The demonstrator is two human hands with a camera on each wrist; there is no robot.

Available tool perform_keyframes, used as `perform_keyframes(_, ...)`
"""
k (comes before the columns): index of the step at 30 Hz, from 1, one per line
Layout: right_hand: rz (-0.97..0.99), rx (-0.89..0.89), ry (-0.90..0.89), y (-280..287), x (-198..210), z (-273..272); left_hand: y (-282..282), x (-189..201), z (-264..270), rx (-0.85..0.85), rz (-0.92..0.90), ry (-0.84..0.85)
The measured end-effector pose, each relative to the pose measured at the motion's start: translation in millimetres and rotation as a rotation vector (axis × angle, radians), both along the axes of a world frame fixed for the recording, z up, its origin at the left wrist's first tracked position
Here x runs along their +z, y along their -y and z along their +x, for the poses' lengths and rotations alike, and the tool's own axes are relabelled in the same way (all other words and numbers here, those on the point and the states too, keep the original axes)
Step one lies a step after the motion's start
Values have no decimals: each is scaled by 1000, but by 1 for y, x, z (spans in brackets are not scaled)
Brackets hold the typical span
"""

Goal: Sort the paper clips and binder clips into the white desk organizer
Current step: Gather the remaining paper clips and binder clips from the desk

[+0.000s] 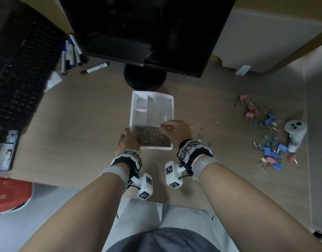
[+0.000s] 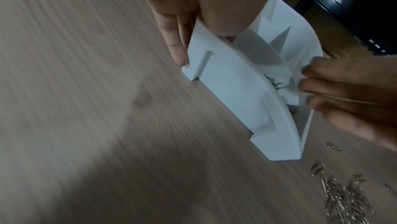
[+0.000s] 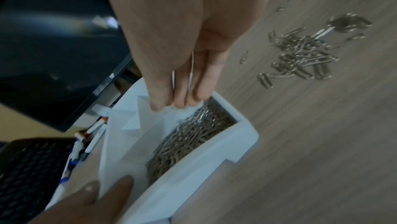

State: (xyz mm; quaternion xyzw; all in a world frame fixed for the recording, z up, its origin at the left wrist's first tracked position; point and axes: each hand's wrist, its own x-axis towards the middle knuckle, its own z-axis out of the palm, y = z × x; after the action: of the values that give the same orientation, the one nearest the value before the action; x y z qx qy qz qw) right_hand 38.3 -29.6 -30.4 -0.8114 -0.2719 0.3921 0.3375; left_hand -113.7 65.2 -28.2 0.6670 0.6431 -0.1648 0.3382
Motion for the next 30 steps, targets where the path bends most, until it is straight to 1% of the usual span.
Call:
perform_keyframes(2, -94, -128, 51, 19, -5, 15, 1, -2, 1, 5, 10, -4)
perform_keyframes(5, -271, -266, 59, 55, -11, 36, 7, -2, 4, 68, 49, -3)
perform_keyframes(8, -397, -386, 190, 87, -12, 49, 13, -1, 8, 80, 73, -12)
perform_keyframes(10, -517, -473, 226, 101, -15, 50, 14, 1, 9, 75, 79, -18)
perform_keyframes(12, -640, -549, 204, 105, -19, 45, 13, 1, 10, 64, 80, -13)
perform_keyframes(14, -709, -615, 122, 99, -20, 34, 12, 0, 10, 56, 77, -6)
perform_keyframes(15, -717, -630, 93, 93, -22, 29, 12, 1, 10, 50, 73, -6)
perform_keyframes(17, -682, -602, 89, 79, -27, 22, 10, 2, 9, 34, 67, -3)
perform_keyframes(19, -622, -563, 138, 66, -33, 19, 7, 1, 8, 20, 69, 9)
perform_keyframes(21, -594, -567, 189, 59, -38, 19, 4, 0, 6, 18, 82, 4)
perform_keyframes(24, -557, -573, 206, 58, -45, 15, 3, -2, 4, 23, 81, 0)
perform_keyframes(26, -535, -516, 207, 56, -45, 14, 4, -1, 4, 19, 82, 7)
perform_keyframes(28, -555, -456, 151, 55, -42, 16, 5, -1, 2, 8, 100, 14)
perform_keyframes(30, -576, -459, 58, 55, -37, 22, 5, -1, 2, 3, 112, 15)
